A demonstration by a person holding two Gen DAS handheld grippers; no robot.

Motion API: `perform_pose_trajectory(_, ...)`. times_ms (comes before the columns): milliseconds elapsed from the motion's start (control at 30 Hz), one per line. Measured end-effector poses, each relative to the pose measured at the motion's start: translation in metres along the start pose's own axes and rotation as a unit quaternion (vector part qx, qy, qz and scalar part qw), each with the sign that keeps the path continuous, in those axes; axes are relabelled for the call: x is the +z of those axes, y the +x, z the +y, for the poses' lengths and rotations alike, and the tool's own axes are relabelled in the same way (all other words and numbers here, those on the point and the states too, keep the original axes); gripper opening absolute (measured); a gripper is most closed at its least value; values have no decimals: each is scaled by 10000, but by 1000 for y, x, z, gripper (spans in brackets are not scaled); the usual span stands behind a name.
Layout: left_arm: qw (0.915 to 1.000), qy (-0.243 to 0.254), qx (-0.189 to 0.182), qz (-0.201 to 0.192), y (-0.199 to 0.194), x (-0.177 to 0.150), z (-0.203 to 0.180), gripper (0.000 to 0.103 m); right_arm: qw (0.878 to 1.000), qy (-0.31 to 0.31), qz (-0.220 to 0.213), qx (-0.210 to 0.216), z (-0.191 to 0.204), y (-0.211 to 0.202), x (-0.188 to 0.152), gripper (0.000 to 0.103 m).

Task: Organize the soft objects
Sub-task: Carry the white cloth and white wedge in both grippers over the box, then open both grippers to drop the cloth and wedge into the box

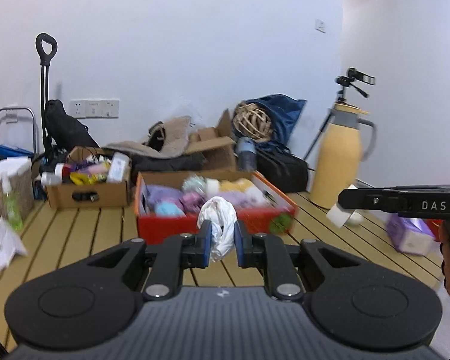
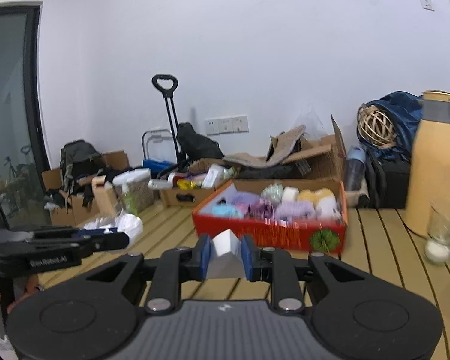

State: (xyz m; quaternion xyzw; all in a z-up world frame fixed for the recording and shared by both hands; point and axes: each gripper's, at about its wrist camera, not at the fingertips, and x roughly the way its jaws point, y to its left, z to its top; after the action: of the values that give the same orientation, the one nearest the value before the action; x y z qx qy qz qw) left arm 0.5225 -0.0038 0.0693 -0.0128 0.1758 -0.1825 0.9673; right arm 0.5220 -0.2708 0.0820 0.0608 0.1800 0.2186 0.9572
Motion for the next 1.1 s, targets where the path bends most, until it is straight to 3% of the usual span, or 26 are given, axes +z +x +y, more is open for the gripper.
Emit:
perform_pose_trajectory(233,10000,36,-53,1,104,52,42,16,9995,142,290,23,-38,153,47,23)
perform_pose_trajectory(400,9986,-240,-227,421,189,61,69,16,9940,398,961,328,-57,256,38,25)
perform_pose_trajectory(467,9966,-333,-408,630,217,62,74,16,9921,366,1173,244,-59,284,28,25)
perform_pose_trajectory(500,9953,-395,-476,749,232,62,75,16,9904,330,1320,236,-59,299,22,26)
perform_pose_trajectory(533,9941,-440,-463,874,245,61,74,17,9886,342,1444,236,-59,308,17,40)
perform_pose_trajectory(600,9914,-463,-456,1133,266,57,73,18,9866,357,1570,253,-58,314,10,59)
perform_pose_trajectory(667,9877,-505,-569,1367,281,51,72,33,9879,358,1480,282,-60,308,8,66)
perform_pose_trajectory(700,9862,-529,-587,1457,286,48,71,50,9885,353,1454,223,-62,304,8,72)
perform_pose_trajectory(733,9858,-535,-582,1481,286,46,71,60,9891,327,1428,160,-64,299,11,75)
perform_pose_trajectory(867,9873,-572,-434,1415,277,50,74,74,9893,163,1452,15,-75,283,27,77)
perform_pose_trajectory(1100,9930,-320,-146,1129,238,85,71,85,9922,97,1128,-528,-95,246,68,80)
